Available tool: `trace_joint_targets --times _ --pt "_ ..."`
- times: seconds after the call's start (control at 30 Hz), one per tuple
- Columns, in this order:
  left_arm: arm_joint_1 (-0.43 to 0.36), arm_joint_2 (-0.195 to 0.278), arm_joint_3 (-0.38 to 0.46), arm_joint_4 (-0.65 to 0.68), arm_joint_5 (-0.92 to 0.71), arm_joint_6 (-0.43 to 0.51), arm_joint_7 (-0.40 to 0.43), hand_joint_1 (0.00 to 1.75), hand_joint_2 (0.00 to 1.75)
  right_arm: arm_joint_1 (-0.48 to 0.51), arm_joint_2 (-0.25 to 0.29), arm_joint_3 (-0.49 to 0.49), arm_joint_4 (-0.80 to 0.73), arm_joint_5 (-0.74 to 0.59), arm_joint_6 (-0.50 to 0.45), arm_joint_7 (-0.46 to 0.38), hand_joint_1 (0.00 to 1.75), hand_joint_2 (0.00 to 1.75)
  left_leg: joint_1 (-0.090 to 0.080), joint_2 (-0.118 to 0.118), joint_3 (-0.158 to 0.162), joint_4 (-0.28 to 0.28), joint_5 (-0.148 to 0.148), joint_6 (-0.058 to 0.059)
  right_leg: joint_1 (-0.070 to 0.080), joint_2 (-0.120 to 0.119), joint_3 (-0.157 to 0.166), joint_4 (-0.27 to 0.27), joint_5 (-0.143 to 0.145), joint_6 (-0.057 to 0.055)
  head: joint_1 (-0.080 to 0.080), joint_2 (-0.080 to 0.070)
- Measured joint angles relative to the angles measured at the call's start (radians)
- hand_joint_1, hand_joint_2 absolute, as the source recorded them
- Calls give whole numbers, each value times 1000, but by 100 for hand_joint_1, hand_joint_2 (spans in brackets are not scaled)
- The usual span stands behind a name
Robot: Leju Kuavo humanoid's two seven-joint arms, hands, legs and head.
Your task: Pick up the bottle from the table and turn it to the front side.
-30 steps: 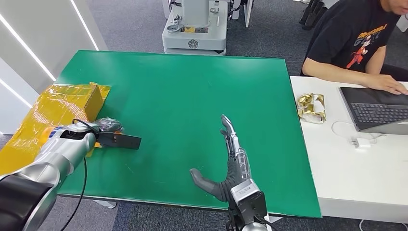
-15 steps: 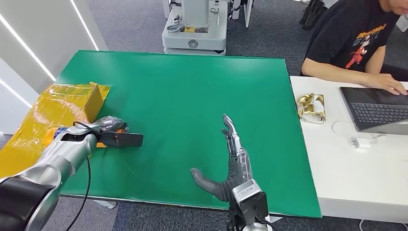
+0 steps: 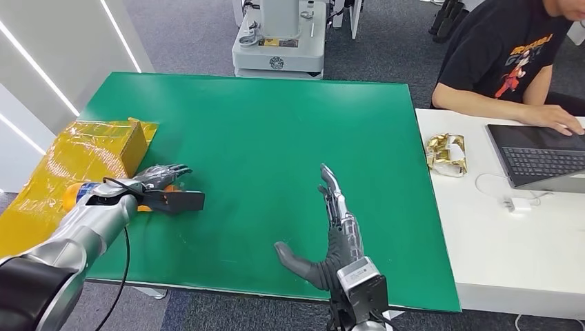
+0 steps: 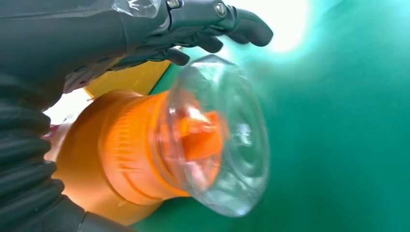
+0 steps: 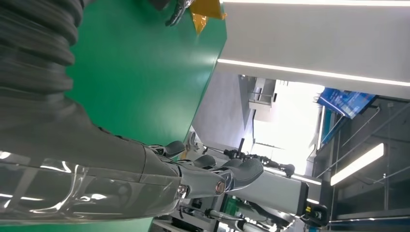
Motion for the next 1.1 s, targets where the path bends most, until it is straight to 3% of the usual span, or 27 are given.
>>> trace_joint_targets --times 0.17,0.3,0.5,0.7,0.93,1.1 --pt "43 47 10 -68 78 89 -35 0 175 9 0 -7 -15 4 37 10 0 175 0 1 0 0 0 0 0 1 0 0 0 0 0 0" --pt "132 108 50 -200 133 145 -23 0 175 16 0 -13 -27 6 65 15 0 175 0 3 0 0 -1 -1 0 3 -1 0 0 0 0 0" --pt "262 211 102 -426 146 102 9 0 175 27 0 -24 -45 14 85 21 0 175 0 2 -1 0 -1 -1 0 3 -2 0 -1 -1 0 0" --pt "333 292 151 -605 162 67 21 0 175 39 0 -33 -61 22 90 21 0 175 0 2 -1 0 -1 -1 0 2 -2 0 -1 -1 0 0" --pt "385 322 192 -745 208 68 5 0 175 46 0 -39 -70 27 90 21 0 175 0 2 -1 0 -1 -1 0 2 -2 0 -1 -2 0 0" --pt "414 261 252 -883 359 115 -87 0 175 48 0 -42 -70 33 90 18 0 175 0 -1 -1 0 -1 -1 0 -1 -2 -1 -1 -1 0 0"
